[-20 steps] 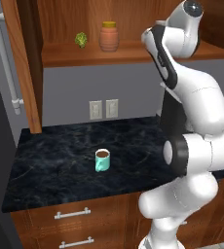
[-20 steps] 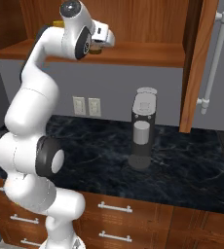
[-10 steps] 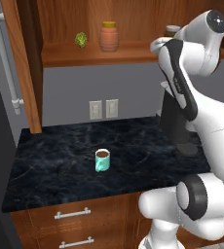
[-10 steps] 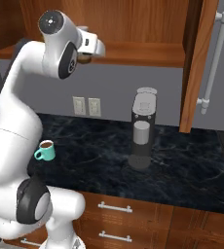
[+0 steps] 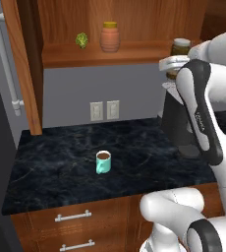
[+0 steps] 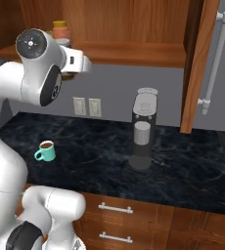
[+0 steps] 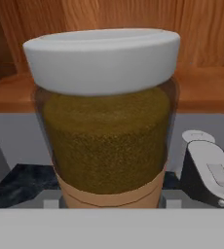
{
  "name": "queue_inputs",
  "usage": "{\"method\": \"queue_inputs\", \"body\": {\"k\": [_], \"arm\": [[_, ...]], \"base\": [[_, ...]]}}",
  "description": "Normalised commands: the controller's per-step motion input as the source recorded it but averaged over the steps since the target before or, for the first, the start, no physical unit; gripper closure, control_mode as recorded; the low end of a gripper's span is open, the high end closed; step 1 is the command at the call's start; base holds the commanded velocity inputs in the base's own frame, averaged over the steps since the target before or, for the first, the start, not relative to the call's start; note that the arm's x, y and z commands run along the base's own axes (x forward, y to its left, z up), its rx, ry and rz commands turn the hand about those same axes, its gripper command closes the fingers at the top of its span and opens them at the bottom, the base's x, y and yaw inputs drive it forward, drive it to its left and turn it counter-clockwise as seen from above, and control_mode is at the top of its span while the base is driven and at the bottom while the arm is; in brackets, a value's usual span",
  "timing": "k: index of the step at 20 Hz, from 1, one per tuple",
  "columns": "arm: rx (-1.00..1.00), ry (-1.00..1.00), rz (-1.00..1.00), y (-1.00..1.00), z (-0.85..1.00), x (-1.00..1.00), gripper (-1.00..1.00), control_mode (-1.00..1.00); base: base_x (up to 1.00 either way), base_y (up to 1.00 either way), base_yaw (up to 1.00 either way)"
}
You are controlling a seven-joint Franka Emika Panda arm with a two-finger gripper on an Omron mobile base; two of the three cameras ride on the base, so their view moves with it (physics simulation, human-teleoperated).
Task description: Pick the cinnamon and honey bottle from the cabinet and place them next to the mug.
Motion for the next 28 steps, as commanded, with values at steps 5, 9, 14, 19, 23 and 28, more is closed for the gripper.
{"method": "queue_inputs", "body": {"k": [5,9,14,19,23,28], "arm": [[0.00,0.00,0.30,0.32,-0.81,-0.37,1.00,-1.00],[0.00,0.00,0.33,0.30,-0.89,-0.04,1.00,-1.00],[0.00,0.00,0.30,0.30,-0.72,0.00,1.00,-1.00],[0.00,0.00,0.22,0.26,-0.44,0.00,1.00,-1.00],[-0.04,0.08,0.15,0.30,-0.06,0.11,1.00,-1.00],[-0.07,0.22,0.08,0.16,0.00,0.14,1.00,-1.00]], "base": [[0.00,0.00,0.00],[0.00,0.00,0.00],[0.00,0.00,0.00],[0.00,0.00,0.00],[0.00,0.00,0.00],[0.00,0.00,0.00]]}}
